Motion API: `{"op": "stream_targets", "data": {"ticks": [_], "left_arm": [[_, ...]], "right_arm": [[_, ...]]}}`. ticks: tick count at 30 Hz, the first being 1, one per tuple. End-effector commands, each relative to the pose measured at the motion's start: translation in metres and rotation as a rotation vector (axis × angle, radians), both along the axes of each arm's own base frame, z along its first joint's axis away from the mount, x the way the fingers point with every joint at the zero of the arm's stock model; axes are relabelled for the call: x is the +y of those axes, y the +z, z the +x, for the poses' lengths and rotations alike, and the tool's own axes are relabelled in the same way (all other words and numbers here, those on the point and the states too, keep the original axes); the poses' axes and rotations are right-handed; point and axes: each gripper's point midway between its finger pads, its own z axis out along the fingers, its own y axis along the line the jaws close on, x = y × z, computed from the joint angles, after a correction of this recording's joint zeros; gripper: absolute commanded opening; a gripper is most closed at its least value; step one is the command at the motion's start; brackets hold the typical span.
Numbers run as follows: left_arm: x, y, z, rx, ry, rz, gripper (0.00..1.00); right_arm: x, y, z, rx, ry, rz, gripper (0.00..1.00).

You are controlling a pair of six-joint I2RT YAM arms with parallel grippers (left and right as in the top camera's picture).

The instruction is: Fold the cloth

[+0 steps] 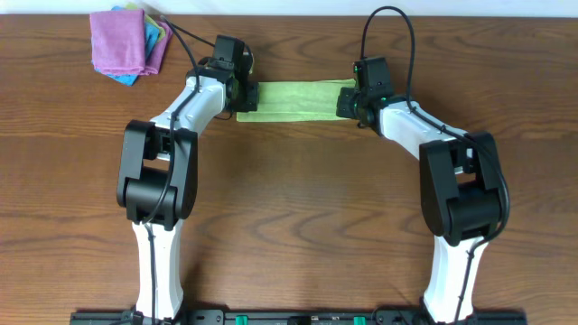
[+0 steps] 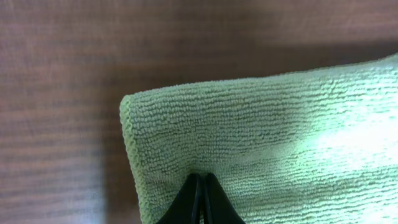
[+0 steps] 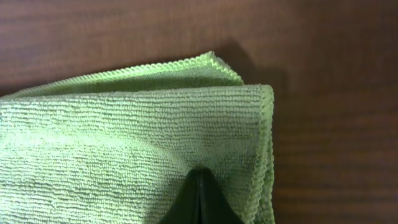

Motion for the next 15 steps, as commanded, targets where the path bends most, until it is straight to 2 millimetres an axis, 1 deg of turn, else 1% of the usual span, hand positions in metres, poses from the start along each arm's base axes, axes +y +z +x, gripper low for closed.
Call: {"op": "stream_targets", "data": {"ticks": [1, 4, 6, 8, 10, 14, 15], "left_arm": [[0.006, -0.017, -0.020, 0.093, -0.006, 0.031, 0.06], [0.010, -0.022, -0.036, 0.160, -0.006, 0.046, 0.06], [0.011, -0.023, -0.040, 0.179, -0.006, 0.051, 0.06], [0.011, -0.023, -0.040, 0.176, -0.006, 0.050, 0.05], [0.010, -0.022, -0.037, 0.167, -0.006, 0.048, 0.06], [0.010, -0.022, -0.036, 0.162, -0.006, 0.047, 0.06], [0.010, -0.022, -0.036, 0.160, -0.005, 0.047, 0.06]], "right_arm": [[0.008, -0.021, -0.027, 0.114, 0.026, 0.006, 0.02], [0.011, -0.028, -0.046, 0.198, 0.043, 0.003, 0.01], [0.010, -0.030, -0.054, 0.227, 0.044, -0.005, 0.01], [0.009, -0.029, -0.055, 0.231, 0.044, -0.006, 0.01], [0.009, -0.022, -0.052, 0.216, 0.039, 0.000, 0.01], [0.013, 0.027, -0.042, 0.132, 0.044, 0.029, 0.01], [0.013, 0.047, -0.040, 0.098, 0.058, 0.029, 0.07]]}}
